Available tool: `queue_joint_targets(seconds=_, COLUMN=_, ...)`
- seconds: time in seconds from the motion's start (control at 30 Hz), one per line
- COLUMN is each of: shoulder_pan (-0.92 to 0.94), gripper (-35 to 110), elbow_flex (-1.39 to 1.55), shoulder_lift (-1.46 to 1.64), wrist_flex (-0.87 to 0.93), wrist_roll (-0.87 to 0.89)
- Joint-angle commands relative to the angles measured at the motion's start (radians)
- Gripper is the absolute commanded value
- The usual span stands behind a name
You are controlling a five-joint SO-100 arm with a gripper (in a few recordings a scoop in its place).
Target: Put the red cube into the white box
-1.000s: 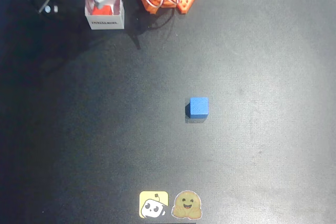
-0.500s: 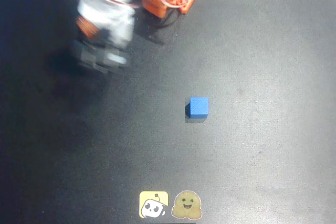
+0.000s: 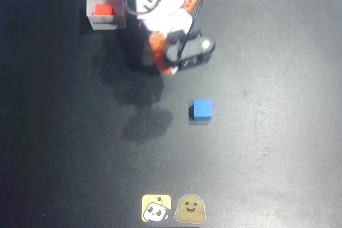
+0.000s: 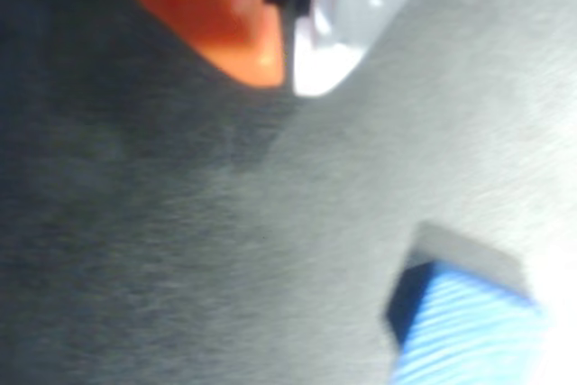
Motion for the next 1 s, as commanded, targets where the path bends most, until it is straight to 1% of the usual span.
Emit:
queue_joint_targets(seconds=0.0, shoulder_pan=-0.037, gripper=0, elbow_flex=0.118, shoulder_lift=0.23, wrist_flex=0.017, wrist_roll=0.035)
queue_joint_targets(seconds=0.07, shoulder_pan=-0.049, gripper=0, elbow_flex=0.193, shoulder_lift=0.359, wrist_flex=0.048, wrist_roll=0.078)
queue_joint_targets(seconds=0.13, shoulder_pan=-0.051, gripper=0, elbow_flex=0.216, shoulder_lift=0.359, wrist_flex=0.028, wrist_roll=0.098)
queue_joint_targets(seconds=0.23, shoulder_pan=-0.049, gripper=0, elbow_flex=0.244, shoulder_lift=0.359, wrist_flex=-0.017, wrist_roll=0.202)
queue_joint_targets(seconds=0.3, shoulder_pan=-0.049, gripper=0, elbow_flex=0.299, shoulder_lift=0.359, wrist_flex=-0.084, wrist_roll=0.275)
queue_joint_targets(seconds=0.37, shoulder_pan=-0.035, gripper=0, elbow_flex=0.31, shoulder_lift=0.354, wrist_flex=-0.112, wrist_roll=0.299)
queue_joint_targets(seconds=0.43, shoulder_pan=-0.026, gripper=0, elbow_flex=0.31, shoulder_lift=0.359, wrist_flex=-0.081, wrist_roll=0.318)
queue_joint_targets(seconds=0.47, shoulder_pan=-0.026, gripper=0, elbow_flex=0.31, shoulder_lift=0.359, wrist_flex=-0.035, wrist_roll=0.344)
queue_joint_targets(seconds=0.63, shoulder_pan=-0.025, gripper=0, elbow_flex=0.31, shoulder_lift=0.359, wrist_flex=0.236, wrist_roll=0.347)
queue_joint_targets(seconds=0.7, shoulder_pan=-0.034, gripper=0, elbow_flex=0.31, shoulder_lift=0.359, wrist_flex=0.238, wrist_roll=0.325)
queue_joint_targets(seconds=0.97, shoulder_pan=-0.037, gripper=0, elbow_flex=0.31, shoulder_lift=0.359, wrist_flex=0.238, wrist_roll=0.328)
